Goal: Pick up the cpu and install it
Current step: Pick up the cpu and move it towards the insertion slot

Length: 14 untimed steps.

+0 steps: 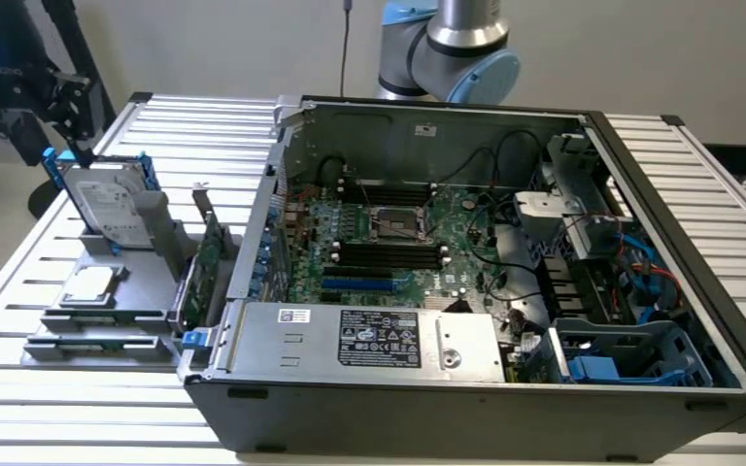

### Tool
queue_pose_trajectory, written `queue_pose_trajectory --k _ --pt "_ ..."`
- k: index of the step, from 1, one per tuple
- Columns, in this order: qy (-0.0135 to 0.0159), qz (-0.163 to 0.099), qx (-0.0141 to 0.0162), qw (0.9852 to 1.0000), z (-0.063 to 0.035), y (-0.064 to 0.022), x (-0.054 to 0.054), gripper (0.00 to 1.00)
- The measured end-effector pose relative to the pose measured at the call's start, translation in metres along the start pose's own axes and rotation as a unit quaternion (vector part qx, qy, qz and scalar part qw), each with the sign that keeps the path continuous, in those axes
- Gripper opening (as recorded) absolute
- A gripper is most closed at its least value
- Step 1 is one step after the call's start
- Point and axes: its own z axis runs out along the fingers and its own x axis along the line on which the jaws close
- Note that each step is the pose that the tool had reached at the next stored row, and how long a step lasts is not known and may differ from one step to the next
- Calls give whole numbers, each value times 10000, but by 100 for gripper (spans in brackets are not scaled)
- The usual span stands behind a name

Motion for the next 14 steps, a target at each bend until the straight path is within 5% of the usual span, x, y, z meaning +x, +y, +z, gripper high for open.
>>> queue_pose_trajectory --k 14 --pt "31 -113 2 9999 258 -100 176 60"
